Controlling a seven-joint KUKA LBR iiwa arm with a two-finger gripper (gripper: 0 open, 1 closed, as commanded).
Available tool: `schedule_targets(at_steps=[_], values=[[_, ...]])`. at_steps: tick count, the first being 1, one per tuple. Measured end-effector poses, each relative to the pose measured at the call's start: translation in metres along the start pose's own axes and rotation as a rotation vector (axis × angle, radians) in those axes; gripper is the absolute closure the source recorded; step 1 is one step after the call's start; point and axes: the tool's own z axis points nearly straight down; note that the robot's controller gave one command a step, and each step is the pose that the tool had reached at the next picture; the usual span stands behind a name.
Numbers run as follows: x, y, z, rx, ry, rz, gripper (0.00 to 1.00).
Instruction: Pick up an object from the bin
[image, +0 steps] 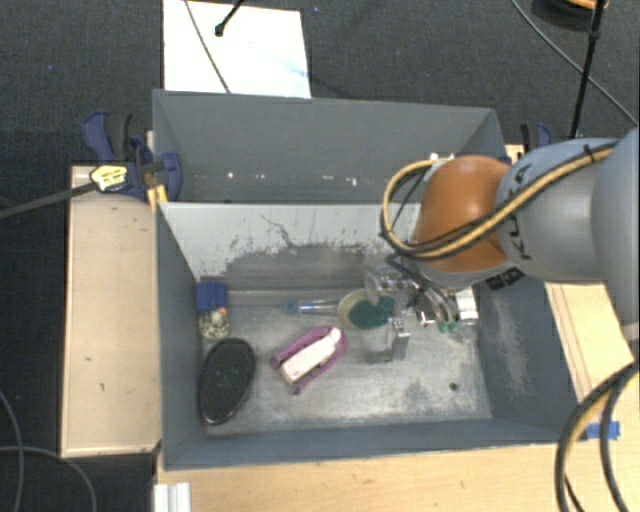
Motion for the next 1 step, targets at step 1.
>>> schedule_targets(at_steps=[1], values=[[-0.002,0.0007,-0.0059,0.001,-0.007,-0.003,1.0]])
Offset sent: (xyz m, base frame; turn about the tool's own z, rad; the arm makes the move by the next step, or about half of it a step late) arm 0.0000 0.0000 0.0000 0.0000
